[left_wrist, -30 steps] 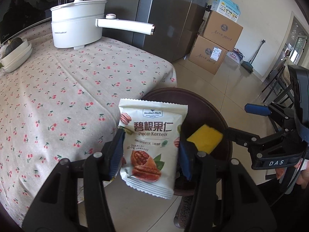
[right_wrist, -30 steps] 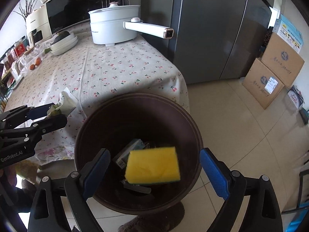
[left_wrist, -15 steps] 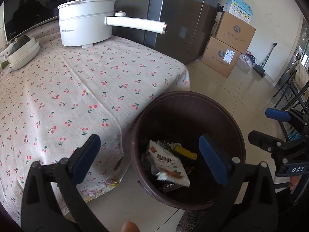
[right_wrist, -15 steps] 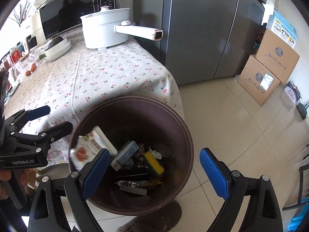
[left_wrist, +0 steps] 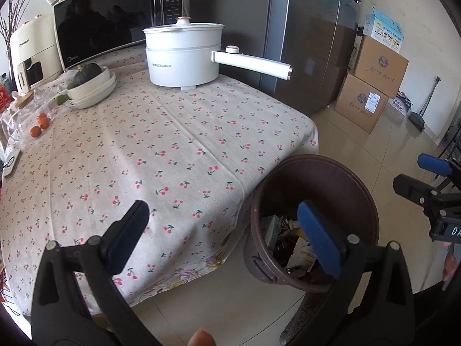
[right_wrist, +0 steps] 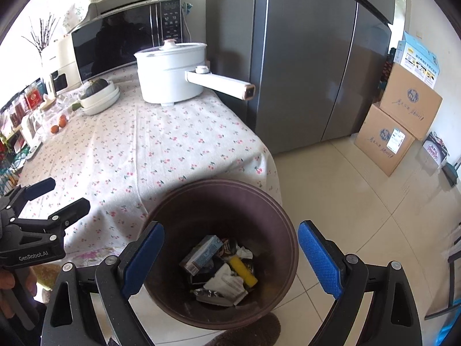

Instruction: Collect trash

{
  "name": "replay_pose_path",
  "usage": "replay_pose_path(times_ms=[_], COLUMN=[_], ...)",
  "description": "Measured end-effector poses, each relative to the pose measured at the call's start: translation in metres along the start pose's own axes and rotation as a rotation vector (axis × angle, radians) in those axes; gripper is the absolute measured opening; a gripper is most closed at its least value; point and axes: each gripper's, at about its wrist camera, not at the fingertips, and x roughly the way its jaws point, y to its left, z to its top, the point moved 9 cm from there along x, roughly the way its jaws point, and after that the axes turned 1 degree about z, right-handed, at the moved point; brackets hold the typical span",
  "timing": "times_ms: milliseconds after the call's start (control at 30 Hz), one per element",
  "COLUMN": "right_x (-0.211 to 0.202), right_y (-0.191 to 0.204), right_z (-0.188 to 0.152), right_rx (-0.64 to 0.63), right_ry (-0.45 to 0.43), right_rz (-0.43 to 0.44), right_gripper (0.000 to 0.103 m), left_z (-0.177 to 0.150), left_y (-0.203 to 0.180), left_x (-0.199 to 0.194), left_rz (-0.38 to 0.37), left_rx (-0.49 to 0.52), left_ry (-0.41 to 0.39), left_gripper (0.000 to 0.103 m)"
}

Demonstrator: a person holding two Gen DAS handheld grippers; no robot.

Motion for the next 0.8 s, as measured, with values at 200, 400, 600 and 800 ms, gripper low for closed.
replay_pose_path(times_ms=[200,400,600,800], right_x=[-0.029,-0.058,-0.071,-0.064], right_y=[0.036,0.069,0.098,0.117], right_z=[0.020,0.030,0.037,0.039], right_rx=[-0.043,-0.084,-0.128,-0.142], right_ry=[-0.084,-0.161,-0.222,-0.218], right_rz=[0.034,0.063,0.073,0.099], right_gripper=[0.096,0.096,0.096,0.096], left_z=[0.005,0.004,0.000,-0.007], left_y=[0.027,0.055,0.077,0.093], left_x=[-0.050,-0.087,-0.108,-0.114], left_rz=[0.104,0.186,0.237,0.275], left_rx=[-0.037,-0.072,-0.116,-0.142], left_ry=[-0.073,-0.135,-0.182,-0.187], left_gripper=[0.102,0.102,0.102,0.102])
